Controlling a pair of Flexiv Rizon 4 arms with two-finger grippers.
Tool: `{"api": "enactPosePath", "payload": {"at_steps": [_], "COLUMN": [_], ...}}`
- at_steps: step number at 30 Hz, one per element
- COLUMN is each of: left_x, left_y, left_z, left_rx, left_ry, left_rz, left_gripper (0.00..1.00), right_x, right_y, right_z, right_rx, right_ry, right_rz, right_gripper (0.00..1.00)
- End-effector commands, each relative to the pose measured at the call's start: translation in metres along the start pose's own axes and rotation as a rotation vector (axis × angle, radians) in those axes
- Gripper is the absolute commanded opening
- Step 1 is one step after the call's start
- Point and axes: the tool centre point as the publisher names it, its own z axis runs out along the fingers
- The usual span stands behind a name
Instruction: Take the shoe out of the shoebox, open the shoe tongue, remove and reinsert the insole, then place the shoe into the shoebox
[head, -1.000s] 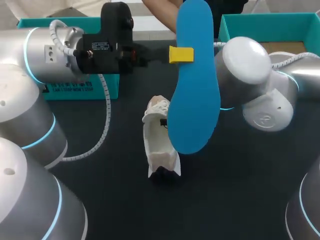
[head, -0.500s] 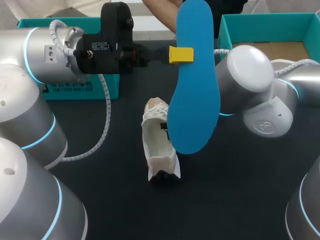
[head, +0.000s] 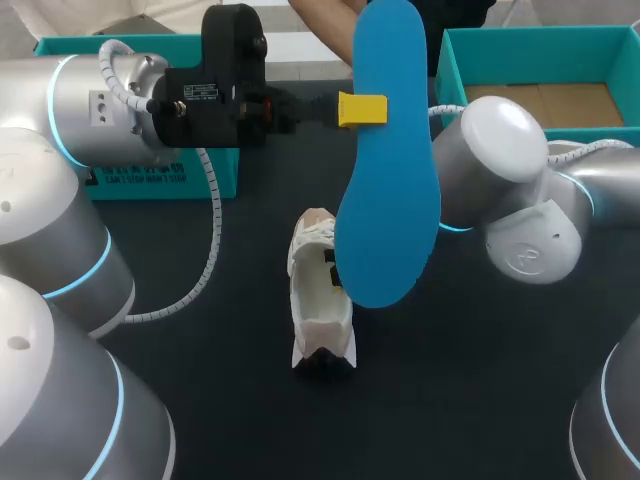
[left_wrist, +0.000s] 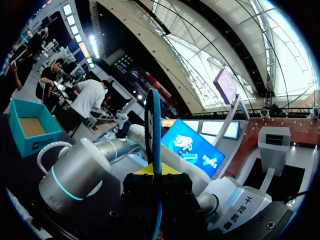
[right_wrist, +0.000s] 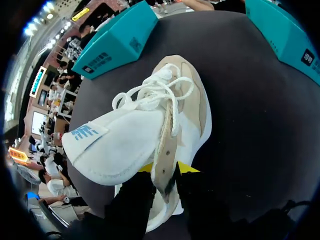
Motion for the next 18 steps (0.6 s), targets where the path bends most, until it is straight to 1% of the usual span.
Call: {"api": "enactPosePath", "payload": {"at_steps": [1, 3, 5, 7, 9, 10, 11, 18], "left_x": [0.000, 0.000, 0.000, 0.000, 0.000, 0.000, 0.000, 0.000], "left_y": [0.001, 0.001, 0.001, 0.001, 0.001, 0.001, 0.001, 0.001], "left_z": [0.000, 0.000, 0.000, 0.000, 0.000, 0.000, 0.000, 0.000], "left_rx": [0.000, 0.000, 0.000, 0.000, 0.000, 0.000, 0.000, 0.000], "left_ry": [-0.001, -0.001, -0.001, -0.001, -0.001, -0.001, -0.001, -0.001], "left_rz": [0.000, 0.000, 0.000, 0.000, 0.000, 0.000, 0.000, 0.000], "left_gripper": [0.00, 0.00, 0.00, 0.00, 0.00, 0.00, 0.00, 0.00], "right_x": [-0.001, -0.001, -0.002, -0.003, -0.001, 0.000, 0.002, 0.002], "right_y": [-0.002, -0.002, -0.002, -0.002, -0.002, -0.003, -0.002, -0.002], "right_z": [-0.015, -0.024, -0.035, -0.044, -0.053, -0.056, -0.059, -0.059], "right_rx": [-0.001, -0.001, -0.009, 0.002, 0.021, 0.059, 0.082, 0.082], "right_ry": [0.013, 0.033, 0.081, 0.146, 0.184, 0.190, 0.194, 0.194], "right_rz": [0.023, 0.048, 0.085, 0.115, 0.116, 0.132, 0.124, 0.124], "right_gripper": [1.00, 1.00, 1.00, 1.00, 1.00, 1.00, 1.00, 1.00]}}
